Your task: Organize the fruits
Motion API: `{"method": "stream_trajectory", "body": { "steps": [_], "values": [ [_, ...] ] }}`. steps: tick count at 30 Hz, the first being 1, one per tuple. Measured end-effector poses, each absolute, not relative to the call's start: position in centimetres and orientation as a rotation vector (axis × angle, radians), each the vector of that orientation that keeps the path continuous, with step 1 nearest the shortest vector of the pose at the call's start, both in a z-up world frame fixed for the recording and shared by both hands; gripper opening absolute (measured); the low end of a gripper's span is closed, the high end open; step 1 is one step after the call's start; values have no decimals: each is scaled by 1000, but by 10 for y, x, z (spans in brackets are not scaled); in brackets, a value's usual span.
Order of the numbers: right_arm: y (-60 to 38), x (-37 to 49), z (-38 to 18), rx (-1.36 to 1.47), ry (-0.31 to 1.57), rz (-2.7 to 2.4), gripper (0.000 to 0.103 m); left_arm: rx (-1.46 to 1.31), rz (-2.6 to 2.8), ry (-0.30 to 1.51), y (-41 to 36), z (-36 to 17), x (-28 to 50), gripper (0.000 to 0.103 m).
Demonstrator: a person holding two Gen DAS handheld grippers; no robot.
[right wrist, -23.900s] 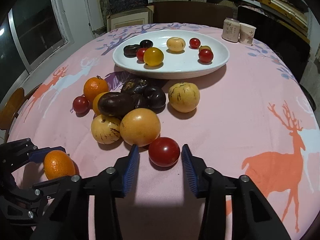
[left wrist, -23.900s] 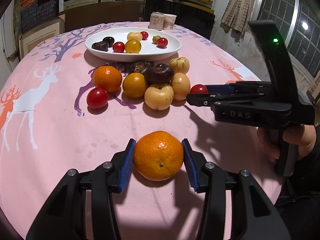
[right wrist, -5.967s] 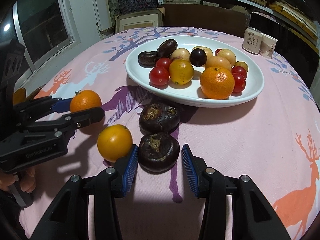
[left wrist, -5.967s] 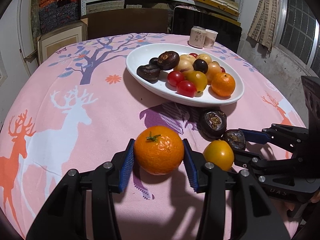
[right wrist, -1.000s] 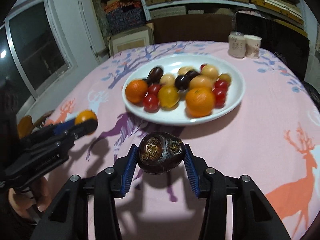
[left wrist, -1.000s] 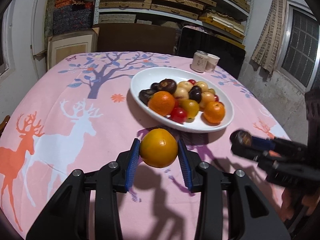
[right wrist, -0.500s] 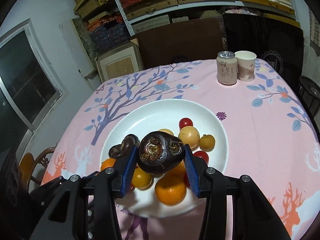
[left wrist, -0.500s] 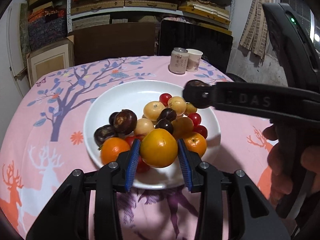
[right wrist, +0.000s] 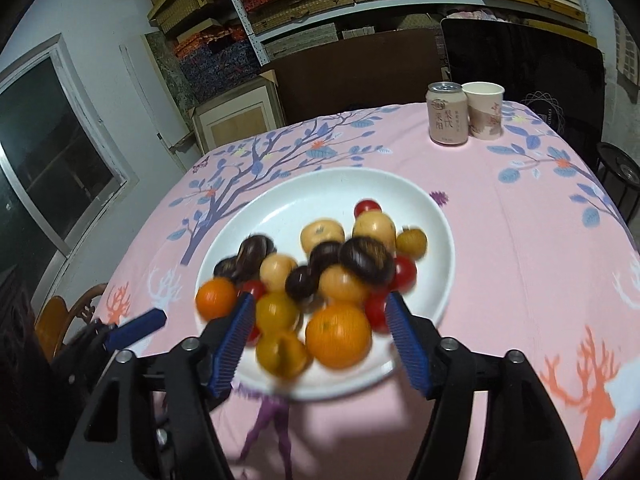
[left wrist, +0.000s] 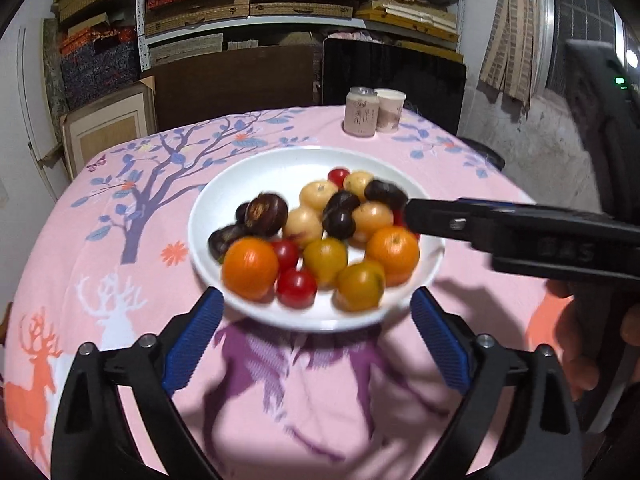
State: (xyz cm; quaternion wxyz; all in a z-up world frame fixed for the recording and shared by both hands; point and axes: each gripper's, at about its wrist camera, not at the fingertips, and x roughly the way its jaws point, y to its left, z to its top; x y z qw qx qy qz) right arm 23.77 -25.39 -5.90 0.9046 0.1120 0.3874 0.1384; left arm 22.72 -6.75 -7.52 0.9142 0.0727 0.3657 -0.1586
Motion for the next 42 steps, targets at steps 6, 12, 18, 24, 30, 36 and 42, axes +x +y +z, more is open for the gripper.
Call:
{"method": "stream_trajectory", "body": {
  "steps": [6, 12, 18, 24, 30, 36, 42],
  "values": [
    [-257, 158, -69, 212, 838, 285, 99, 174, -264, 847, -43, -90, 171, 98],
    [-271, 91, -62, 259, 786, 238, 99, 75, -196, 767, -12, -70, 105, 98],
    [-267, 36, -38, 179, 667, 178, 99, 57, -133, 673, 2, -38, 52, 98],
    [-257, -5, -29, 148, 616, 220, 99, 71, -111, 612, -3, -14, 12, 98],
    [-259, -19, -22, 159, 598, 216, 99, 123, -74, 562, -14, -2, -12, 98],
    [-262, -25, -20, 175, 598, 212, 99, 110, -64, 536, -13, 3, -17, 98],
    [-261, -22, -23, 176, 611, 206, 99, 96, -50, 565, -10, 0, -12, 98]
  ]
}}
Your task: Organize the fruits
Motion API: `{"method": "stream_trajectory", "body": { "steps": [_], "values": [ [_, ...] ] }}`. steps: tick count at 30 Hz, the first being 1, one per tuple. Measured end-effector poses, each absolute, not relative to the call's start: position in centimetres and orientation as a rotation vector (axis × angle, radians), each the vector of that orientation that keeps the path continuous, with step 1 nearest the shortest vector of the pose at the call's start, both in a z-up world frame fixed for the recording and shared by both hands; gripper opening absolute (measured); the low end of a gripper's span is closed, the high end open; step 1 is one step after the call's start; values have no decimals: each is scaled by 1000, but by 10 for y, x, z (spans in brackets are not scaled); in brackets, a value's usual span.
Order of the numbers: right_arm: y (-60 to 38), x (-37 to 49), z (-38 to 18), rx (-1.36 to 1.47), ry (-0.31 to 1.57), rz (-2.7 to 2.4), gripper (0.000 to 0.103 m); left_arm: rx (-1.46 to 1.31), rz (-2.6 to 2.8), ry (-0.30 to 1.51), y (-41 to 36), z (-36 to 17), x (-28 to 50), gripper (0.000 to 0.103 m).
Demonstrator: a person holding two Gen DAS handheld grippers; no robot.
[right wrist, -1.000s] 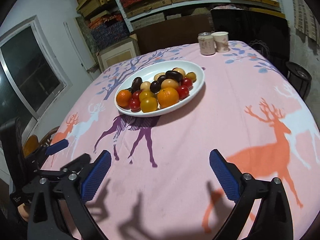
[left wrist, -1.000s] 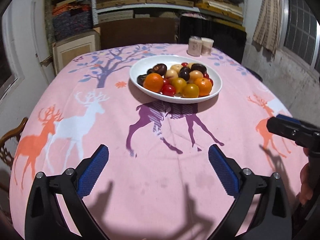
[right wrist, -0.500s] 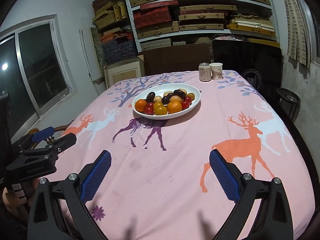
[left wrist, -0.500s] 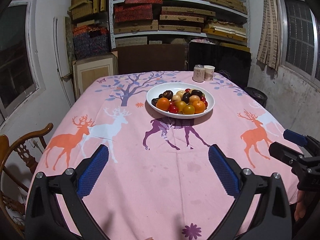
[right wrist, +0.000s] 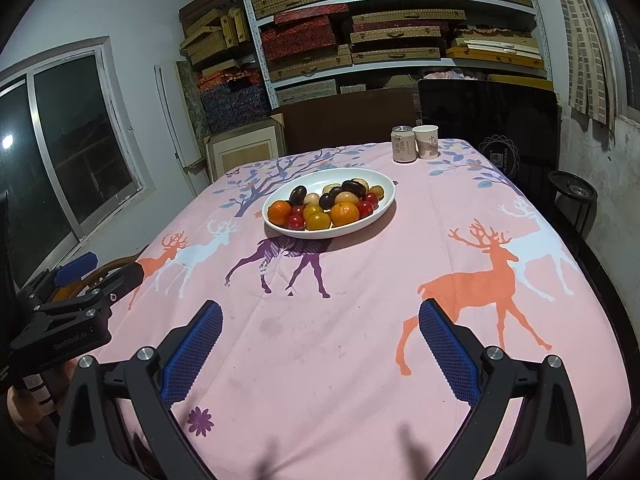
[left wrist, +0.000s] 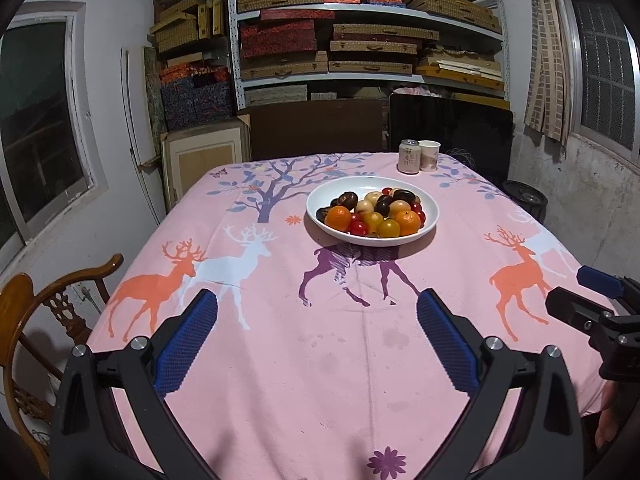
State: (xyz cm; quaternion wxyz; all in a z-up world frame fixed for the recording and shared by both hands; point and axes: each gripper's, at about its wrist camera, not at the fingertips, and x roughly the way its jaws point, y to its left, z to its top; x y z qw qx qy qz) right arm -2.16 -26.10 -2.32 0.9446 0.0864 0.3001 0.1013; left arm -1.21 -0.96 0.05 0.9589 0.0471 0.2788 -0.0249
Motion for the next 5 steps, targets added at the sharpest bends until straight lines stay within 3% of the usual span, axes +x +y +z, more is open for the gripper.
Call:
{"method": "stream_trajectory", "body": {
  "steps": [5],
  "values": [
    [-262, -18, -26, 180, 622, 204, 99, 59, -35, 586, 0, -4, -2, 98]
  ]
}}
